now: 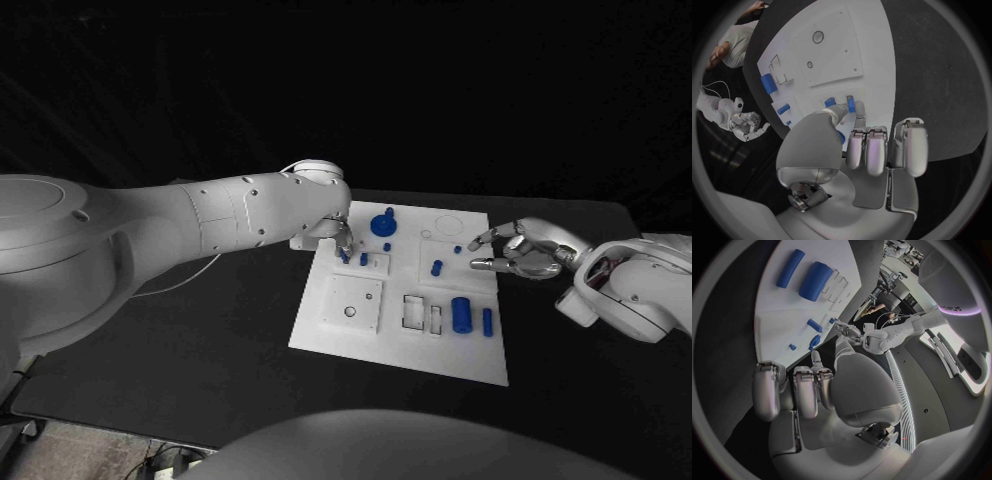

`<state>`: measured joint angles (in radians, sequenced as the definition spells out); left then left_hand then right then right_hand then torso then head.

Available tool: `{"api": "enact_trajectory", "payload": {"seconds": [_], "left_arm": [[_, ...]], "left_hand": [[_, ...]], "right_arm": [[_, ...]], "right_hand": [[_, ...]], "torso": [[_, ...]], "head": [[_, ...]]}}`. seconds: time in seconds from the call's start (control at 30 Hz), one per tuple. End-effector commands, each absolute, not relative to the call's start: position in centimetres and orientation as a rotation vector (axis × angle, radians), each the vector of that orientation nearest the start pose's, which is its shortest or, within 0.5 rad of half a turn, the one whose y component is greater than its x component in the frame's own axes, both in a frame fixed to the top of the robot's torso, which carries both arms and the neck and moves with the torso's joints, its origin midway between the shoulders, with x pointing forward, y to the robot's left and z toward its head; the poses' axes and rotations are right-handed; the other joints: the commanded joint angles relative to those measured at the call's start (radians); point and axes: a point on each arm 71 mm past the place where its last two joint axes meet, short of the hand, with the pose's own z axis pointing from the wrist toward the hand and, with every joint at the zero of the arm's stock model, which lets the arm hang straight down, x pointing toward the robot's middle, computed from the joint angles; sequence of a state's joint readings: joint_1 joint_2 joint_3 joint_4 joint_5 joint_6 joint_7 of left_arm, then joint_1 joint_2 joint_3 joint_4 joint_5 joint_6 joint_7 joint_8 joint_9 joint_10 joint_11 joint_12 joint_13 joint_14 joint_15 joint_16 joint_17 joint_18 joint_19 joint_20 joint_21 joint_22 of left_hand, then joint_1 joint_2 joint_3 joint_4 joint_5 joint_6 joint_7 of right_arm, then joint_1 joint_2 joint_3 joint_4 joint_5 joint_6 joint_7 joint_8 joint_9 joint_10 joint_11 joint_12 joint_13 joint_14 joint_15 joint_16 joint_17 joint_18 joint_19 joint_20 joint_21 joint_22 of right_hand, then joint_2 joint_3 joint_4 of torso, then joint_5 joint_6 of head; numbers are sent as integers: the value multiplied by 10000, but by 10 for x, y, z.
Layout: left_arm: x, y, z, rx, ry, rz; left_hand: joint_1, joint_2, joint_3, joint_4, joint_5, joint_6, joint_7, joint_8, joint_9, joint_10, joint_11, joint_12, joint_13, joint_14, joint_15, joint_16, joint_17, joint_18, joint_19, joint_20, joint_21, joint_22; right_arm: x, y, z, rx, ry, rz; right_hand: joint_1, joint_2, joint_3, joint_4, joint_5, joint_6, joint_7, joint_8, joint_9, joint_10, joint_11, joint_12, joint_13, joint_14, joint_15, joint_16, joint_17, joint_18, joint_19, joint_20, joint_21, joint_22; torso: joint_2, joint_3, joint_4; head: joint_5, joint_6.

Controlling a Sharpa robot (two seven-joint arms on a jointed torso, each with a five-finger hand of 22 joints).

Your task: Assemble the parts on the task board

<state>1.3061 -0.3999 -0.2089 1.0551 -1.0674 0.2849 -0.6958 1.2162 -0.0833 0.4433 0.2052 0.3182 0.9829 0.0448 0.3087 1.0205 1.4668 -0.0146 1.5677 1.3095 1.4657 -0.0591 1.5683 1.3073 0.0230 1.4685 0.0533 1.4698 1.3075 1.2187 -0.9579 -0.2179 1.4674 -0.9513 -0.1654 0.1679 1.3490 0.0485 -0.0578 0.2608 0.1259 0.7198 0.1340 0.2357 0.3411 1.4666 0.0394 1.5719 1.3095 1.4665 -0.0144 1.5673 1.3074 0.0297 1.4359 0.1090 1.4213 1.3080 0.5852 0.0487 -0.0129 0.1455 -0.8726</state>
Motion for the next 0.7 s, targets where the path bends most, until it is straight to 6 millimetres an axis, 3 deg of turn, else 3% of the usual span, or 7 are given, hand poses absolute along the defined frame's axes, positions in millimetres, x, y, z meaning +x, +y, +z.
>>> {"api": "enact_trajectory", "payload": {"seconds": [0.03,0.7], "left_arm": [[540,140,-252,-319,24445,298],[537,139,-257,-334,24586,-97]], "left_hand": [[-86,34,27,9,12,64,-27,-64,1,1040,-67,31,2613,1051,-64,25,2635,91,150,-55,-44,2020],[-60,24,83,-119,-45,117,-58,-91,19,1040,-84,31,2613,1051,-70,25,2635,94,144,-55,-68,2017]], "right_arm": [[460,-268,-245,1860,19642,9344],[460,-268,-245,1864,19643,9333]], "right_hand": [[26,88,-53,-33,41,45,-12,-66,-15,1042,76,-11,2613,1043,90,35,2634,153,-53,-18,-42,2032],[29,91,-58,-38,42,51,-12,-66,-19,1042,77,-11,2613,1043,90,35,2634,152,-52,-17,-41,2033]], "torso": [[0,-2,-5],[-5,-4,4]], "head": [[-11,0],[3,0]]}}
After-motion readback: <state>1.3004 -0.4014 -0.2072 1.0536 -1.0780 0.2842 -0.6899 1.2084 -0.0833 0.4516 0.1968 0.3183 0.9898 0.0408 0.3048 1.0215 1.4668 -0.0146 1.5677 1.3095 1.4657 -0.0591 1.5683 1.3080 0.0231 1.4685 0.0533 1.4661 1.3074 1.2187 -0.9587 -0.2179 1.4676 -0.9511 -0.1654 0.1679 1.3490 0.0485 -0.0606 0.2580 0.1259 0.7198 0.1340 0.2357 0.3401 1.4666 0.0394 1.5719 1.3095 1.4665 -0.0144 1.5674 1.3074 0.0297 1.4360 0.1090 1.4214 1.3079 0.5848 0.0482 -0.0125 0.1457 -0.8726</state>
